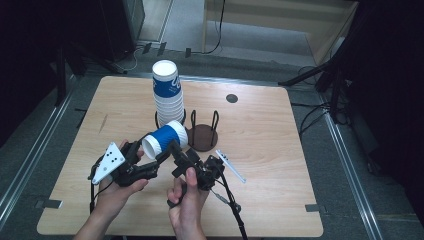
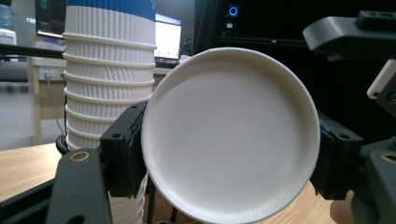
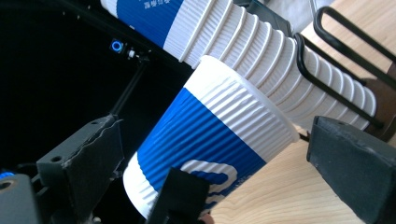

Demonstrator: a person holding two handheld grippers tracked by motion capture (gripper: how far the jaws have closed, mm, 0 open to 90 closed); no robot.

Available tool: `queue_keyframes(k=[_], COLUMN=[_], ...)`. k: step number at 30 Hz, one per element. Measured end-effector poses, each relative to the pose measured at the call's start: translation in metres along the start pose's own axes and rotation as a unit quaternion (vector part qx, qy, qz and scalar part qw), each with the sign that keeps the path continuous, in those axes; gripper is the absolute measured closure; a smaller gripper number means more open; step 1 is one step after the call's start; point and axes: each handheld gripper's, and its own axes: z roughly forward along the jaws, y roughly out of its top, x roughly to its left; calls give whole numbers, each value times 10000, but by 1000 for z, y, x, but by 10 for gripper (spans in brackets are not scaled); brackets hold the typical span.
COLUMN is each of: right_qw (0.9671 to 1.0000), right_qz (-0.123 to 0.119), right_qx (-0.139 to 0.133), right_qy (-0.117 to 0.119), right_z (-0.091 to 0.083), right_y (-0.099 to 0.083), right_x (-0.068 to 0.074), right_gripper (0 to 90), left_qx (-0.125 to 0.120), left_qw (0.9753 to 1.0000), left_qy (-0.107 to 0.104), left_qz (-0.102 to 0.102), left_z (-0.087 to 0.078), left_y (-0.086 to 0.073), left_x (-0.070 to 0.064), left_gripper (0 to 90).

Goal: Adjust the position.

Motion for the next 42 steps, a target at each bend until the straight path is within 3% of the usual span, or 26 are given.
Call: queue_keyframes(k=[8,14,33,42], right_qw=[9979,9933,9847,9829], right_qz=[630,1137,1715,1791], right_qx=[95,202,317,430], right_qy=[-66,-46,-21,47], right_z=[4,9,24,32], right_y=[1,4,7,7], right_x=[-2,-4,-17,-20], right_gripper=[29,25,25,25], left_qx=[-3,-12,-36,-23], left_qw=[10000,9999,9997,9996], left_qy=[-43,-51,-150,-181], left_qz=[77,139,211,217], left_z=[1,2,4,5], left_y=[-2,-3,-5,-5], left_x=[-2,-5,-10,-10], left_gripper=[271,270,271,271])
